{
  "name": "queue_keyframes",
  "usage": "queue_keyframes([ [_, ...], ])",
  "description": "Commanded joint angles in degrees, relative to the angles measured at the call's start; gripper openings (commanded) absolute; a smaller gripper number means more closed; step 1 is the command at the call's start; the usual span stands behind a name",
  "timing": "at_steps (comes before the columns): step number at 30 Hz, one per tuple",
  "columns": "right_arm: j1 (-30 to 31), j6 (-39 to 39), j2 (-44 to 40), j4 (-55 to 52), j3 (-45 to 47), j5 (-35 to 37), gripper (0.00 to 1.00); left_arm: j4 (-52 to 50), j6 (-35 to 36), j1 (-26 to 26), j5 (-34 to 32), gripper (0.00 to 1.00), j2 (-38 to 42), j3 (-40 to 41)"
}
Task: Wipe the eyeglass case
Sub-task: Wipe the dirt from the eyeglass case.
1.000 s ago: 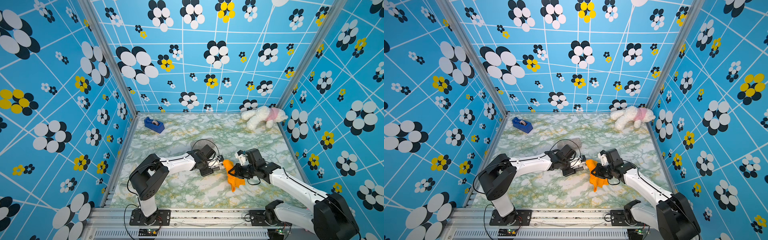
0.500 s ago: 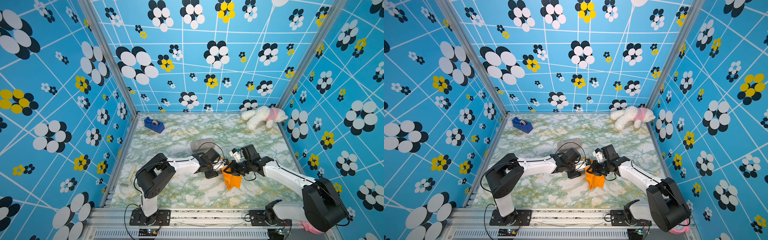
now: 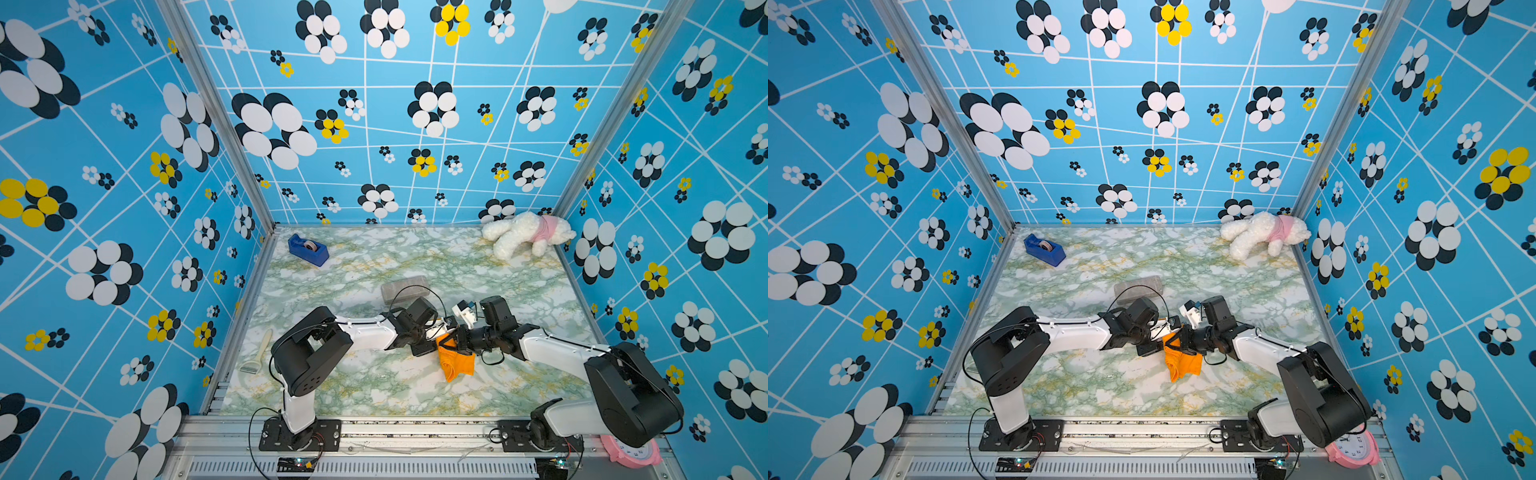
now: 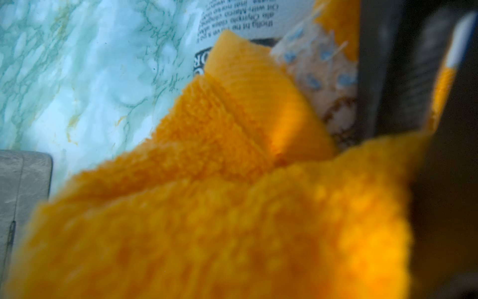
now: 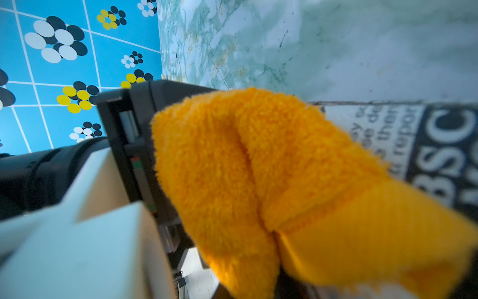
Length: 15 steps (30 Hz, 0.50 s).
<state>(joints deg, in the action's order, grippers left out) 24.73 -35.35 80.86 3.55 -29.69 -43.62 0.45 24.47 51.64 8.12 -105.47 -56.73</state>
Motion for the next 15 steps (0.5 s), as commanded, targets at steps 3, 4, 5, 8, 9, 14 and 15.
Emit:
queue_keyframes([
  [3,0.1,4.4,0.7,-9.0,-4.7,14.2,0.00,5.7,0.8,1.8,5.5,0.34,0.6,1.1],
  [4,-0.6,5.5,0.0,-11.6,-5.6,16.6,0.00,5.8,0.8,1.8,5.4,0.34,1.1,1.6],
  [5,-1.4,6.6,-0.9,-13.7,-6.3,18.1,0.00,5.9,0.7,1.9,5.4,0.34,1.6,2.2],
  [8,-4.0,9.0,-3.8,-18.7,-8.5,20.9,0.00,5.7,0.7,2.2,4.8,0.33,2.9,3.7],
  [9,-4.9,9.9,-4.8,-20.4,-9.4,21.6,0.00,5.9,0.5,2.2,4.6,0.33,3.4,4.2],
  [14,-6.4,11.4,-4.6,-22.9,-12.8,18.8,0.00,5.3,0.8,2.5,4.8,0.33,3.8,4.4],
  [15,-6.5,11.3,-3.9,-22.9,-13.6,17.3,0.00,5.0,0.9,2.7,4.9,0.33,3.7,4.0],
])
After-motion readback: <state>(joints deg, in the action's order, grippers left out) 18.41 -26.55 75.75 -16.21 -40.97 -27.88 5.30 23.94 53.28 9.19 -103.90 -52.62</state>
